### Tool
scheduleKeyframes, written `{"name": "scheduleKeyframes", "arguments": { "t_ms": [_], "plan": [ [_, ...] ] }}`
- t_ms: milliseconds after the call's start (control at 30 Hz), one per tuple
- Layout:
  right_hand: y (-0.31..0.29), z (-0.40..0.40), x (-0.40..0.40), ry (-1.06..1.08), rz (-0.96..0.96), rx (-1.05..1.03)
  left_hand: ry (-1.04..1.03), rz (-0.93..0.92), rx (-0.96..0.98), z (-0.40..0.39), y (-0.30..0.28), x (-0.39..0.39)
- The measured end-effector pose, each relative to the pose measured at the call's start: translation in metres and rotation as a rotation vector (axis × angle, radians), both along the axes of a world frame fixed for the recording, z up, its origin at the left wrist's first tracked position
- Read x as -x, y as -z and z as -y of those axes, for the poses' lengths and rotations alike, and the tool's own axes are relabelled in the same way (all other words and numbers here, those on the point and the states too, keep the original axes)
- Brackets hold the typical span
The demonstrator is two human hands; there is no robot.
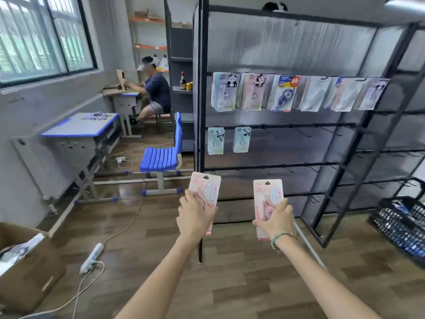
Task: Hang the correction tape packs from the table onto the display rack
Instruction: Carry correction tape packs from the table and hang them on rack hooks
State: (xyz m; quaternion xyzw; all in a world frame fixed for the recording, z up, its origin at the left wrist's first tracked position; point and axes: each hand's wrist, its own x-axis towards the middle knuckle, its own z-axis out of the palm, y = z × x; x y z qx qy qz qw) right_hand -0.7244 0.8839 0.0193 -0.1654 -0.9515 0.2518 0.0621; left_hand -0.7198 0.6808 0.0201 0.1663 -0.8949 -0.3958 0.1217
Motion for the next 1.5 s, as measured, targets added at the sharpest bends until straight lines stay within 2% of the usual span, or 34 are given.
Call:
{"name": "scheduleKeyframes", "arguments": {
  "t_ms": [700, 1167, 1500],
  "plan": [
    [0.004, -0.041, 0.248, -0.042, 0.042, -0.002, 0.028, 0.008, -0.015, -0.051, 0.008, 0.259],
    [0.009, -0.055, 0.364, -0.137, 0.074, -0.008, -0.042, 0.092, 0.037, -0.065, 0.018, 0.345],
    [0.018, -0.061, 0.398, -0.224, 0.114, -0.011, -0.117, 0.162, 0.036, -0.070, 0.030, 0.367]
  ]
}}
